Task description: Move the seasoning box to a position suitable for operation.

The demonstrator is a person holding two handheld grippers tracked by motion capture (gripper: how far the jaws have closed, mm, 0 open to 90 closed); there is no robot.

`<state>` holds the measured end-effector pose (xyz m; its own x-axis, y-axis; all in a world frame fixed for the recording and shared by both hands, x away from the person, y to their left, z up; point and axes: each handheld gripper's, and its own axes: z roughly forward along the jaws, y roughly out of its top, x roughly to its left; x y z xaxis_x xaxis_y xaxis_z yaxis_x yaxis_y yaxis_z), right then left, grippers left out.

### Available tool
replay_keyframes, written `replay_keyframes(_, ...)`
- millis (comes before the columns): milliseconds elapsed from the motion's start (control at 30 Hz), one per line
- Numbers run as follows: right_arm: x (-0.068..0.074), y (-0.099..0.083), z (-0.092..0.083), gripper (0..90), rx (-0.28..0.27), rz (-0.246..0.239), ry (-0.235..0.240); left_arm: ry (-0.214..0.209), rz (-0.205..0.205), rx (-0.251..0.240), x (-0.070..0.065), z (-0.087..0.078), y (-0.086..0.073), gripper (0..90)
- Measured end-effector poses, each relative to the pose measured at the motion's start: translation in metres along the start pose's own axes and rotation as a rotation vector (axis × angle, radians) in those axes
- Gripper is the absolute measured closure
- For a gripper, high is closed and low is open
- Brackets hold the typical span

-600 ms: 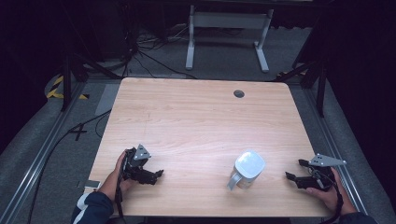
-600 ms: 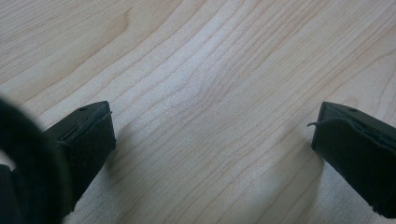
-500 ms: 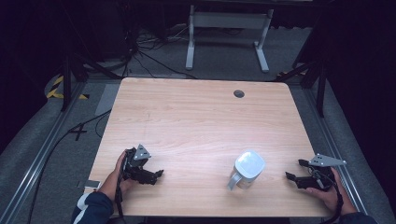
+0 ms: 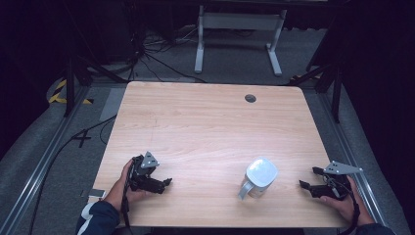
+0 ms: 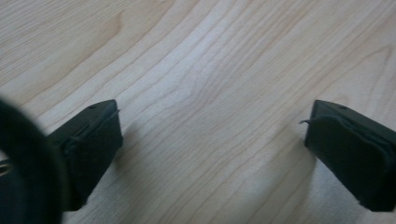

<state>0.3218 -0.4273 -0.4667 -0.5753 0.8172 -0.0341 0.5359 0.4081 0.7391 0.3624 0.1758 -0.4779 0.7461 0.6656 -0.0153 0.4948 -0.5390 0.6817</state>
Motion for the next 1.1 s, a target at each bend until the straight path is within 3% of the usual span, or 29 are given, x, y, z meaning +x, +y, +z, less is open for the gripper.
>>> replay_keyframes(33,0.0,0.0,0.0,17.6,0.001,0.0,0.0,-0.028,0.039,-0.002,-0.001,0.0,0.003,14.3)
replay_keyframes(200,0.0,-0.001,-0.001,17.6,-0.003,0.002,-0.007,-0.074,0.069,0.006,-0.004,0.004,0.012,17.0)
replay_keyframes(233,0.0,-0.002,-0.002,17.6,-0.002,0.003,-0.011,-0.068,0.085,-0.022,-0.006,0.004,0.017,23.4)
replay_keyframes(300,0.001,-0.002,-0.002,17.6,-0.001,0.006,-0.013,-0.032,0.113,-0.046,-0.011,0.002,0.021,27.5)
replay_keyframes(367,0.001,-0.002,-0.002,17.6,-0.001,0.007,-0.014,-0.025,0.119,-0.054,-0.012,0.002,0.022,31.1)
replay_keyframes(400,0.001,-0.002,-0.002,17.6,-0.001,0.007,-0.015,0.0,0.153,-0.064,-0.016,0.002,0.026,34.0)
replay_keyframes(433,0.001,-0.002,-0.002,17.5,-0.001,0.009,-0.014,-0.002,0.159,-0.066,-0.016,0.001,0.028,34.8)
replay_keyframes(567,0.001,-0.002,-0.002,17.5,-0.001,0.008,-0.014,-0.025,0.133,-0.089,-0.013,-0.001,0.035,34.1)
replay_keyframes(600,0.001,-0.002,-0.002,17.5,-0.001,0.008,-0.014,-0.047,0.093,-0.129,-0.01,-0.004,0.039,34.1)
replay_keyframes(667,0.001,-0.002,-0.002,17.5,-0.001,0.008,-0.014,-0.068,0.078,-0.182,-0.009,-0.009,0.048,34.0)
replay_keyframes(967,0.001,-0.002,-0.003,17.6,-0.001,0.007,-0.014,-0.136,0.146,-0.24,-0.035,-0.007,0.083,35.8)
replay_keyframes(1100,0.001,-0.002,-0.003,17.6,-0.001,0.007,-0.014,-0.198,0.182,-0.268,-0.051,-0.005,0.104,46.5)
